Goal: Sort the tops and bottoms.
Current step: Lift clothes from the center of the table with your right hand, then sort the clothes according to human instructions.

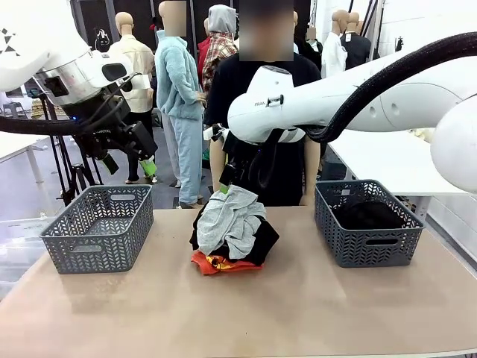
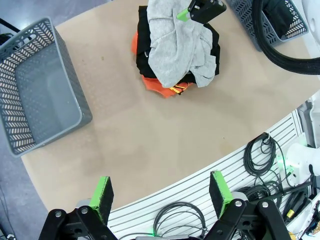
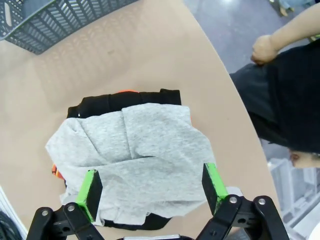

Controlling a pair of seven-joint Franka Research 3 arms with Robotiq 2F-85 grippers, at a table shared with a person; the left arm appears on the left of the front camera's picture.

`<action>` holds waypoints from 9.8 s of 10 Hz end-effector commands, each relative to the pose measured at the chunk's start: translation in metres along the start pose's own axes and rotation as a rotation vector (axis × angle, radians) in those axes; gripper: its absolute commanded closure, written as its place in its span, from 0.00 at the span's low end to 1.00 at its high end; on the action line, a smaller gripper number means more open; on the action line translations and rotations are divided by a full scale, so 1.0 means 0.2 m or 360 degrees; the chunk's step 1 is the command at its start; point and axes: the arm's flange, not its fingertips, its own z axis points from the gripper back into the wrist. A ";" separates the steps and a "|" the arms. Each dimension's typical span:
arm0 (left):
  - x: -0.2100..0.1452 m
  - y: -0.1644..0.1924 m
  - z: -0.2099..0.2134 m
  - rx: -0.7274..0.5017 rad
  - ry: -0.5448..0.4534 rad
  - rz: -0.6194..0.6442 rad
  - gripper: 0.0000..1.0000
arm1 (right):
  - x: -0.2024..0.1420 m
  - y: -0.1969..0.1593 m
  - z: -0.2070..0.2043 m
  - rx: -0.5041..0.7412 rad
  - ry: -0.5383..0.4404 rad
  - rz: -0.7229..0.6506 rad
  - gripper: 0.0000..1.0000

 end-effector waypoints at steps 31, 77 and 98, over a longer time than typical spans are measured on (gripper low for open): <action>-0.01 0.01 0.00 -0.0009 0.0002 0.0004 0.00 | 0.19 -0.06 -0.29 -0.0134 0.0408 -0.0777 1.00; -0.01 0.01 0.00 -0.0009 0.0002 0.0004 0.00 | 0.51 0.18 0.86 -0.0489 -0.0018 -0.0804 1.00; -0.58 0.47 0.43 0.0178 0.0098 -0.0378 0.00 | 0.51 0.18 0.86 -0.0489 -0.0018 -0.0804 1.00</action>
